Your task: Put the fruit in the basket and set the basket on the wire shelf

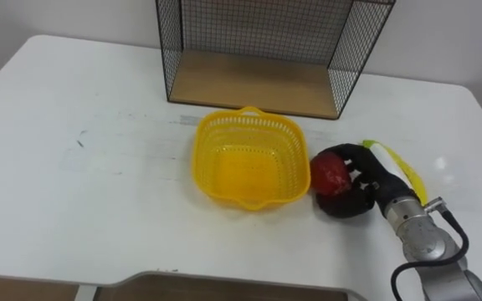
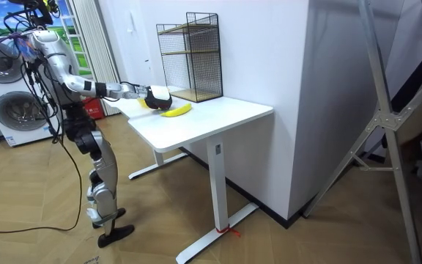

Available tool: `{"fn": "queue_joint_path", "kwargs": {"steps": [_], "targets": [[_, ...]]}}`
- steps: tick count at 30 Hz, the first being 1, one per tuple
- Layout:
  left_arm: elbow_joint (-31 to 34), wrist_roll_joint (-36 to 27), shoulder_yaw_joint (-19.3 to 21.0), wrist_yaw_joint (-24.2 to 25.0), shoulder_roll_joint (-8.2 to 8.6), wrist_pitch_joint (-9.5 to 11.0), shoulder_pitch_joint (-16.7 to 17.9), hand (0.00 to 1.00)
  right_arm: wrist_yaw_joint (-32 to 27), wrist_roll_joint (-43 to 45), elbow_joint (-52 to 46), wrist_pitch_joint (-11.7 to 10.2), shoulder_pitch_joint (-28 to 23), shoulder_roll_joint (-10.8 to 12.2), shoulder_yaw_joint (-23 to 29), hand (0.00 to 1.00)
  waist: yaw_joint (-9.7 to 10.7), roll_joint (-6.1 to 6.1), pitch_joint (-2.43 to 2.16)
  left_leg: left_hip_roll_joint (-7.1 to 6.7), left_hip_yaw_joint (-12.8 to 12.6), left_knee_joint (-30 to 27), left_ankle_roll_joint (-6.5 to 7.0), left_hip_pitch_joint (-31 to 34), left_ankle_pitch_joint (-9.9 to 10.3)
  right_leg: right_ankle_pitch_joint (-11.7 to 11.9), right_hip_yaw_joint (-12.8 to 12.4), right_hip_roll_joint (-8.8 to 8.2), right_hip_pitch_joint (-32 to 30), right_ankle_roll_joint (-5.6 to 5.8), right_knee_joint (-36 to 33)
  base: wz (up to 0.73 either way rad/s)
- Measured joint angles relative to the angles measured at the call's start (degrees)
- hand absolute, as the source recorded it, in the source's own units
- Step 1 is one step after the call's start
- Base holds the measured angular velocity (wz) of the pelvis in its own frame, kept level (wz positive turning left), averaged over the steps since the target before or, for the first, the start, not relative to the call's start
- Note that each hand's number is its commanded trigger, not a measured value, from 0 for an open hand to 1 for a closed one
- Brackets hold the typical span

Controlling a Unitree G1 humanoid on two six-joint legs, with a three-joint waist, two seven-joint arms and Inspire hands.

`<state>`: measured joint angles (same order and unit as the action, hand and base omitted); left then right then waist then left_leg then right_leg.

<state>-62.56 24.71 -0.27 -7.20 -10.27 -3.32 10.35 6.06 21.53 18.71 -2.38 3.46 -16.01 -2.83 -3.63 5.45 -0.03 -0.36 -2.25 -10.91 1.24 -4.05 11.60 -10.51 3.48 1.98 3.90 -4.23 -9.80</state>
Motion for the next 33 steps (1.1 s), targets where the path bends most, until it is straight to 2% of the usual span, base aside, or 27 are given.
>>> {"fn": "queue_joint_path", "kwargs": {"steps": [6, 11, 21, 30, 33], "targets": [[0.18, 0.01, 0.00, 0.00, -0.01, 0.09, 0.03, 0.00, 1.01, -1.53, -3.52, 0.00, -1.70, -0.17, -0.30, 1.00, 0.86, -0.41, -0.11, 0.01, 0.20, 0.09, 0.00, 0.27, 0.00, 0.01, 0.28, -0.02, 0.06, 0.00, 0.02, 0.01], [0.19, -0.01, 0.00, 0.00, -0.02, 0.17, 0.57, 0.00, 0.59, -6.22, -3.90, -0.07, -2.27, -0.17, -0.26, 1.00, 1.90, -0.73, 0.05, 0.00, 0.21, 0.19, 0.00, -0.13, 0.00, 0.00, 0.19, -0.04, 0.08, 0.01, 0.14, 0.00], [0.18, 0.08, 0.07, 0.03, -0.03, 0.00, 0.49, 0.00, -1.13, -8.00, -3.91, -0.03, -2.69, -0.15, 1.54, 1.00, 2.41, -0.78, 0.07, -0.01, 0.06, 0.16, 0.00, -0.17, 0.00, 0.00, 0.01, -0.04, 0.08, 0.01, 0.11, 0.00], [0.18, 0.06, 0.07, 0.02, 0.17, 0.20, 0.68, 0.00, -2.46, -8.34, -7.37, -0.08, -2.69, -0.16, 2.54, 1.00, 3.28, -1.45, -0.22, 0.04, -0.29, 0.22, 0.00, -0.36, 0.00, 0.00, -0.38, -0.02, 0.12, 0.01, 0.11, -0.01], [0.23, 0.08, 0.09, 0.02, 0.17, 0.95, 0.75, 0.00, -2.99, -9.37, -8.88, -0.09, -2.69, -0.17, 2.74, 1.00, 3.33, -1.51, -0.20, 0.06, -0.32, 0.30, 0.00, -0.46, 0.00, 0.00, -0.43, 0.02, 0.16, 0.01, 0.11, 0.00]]}}
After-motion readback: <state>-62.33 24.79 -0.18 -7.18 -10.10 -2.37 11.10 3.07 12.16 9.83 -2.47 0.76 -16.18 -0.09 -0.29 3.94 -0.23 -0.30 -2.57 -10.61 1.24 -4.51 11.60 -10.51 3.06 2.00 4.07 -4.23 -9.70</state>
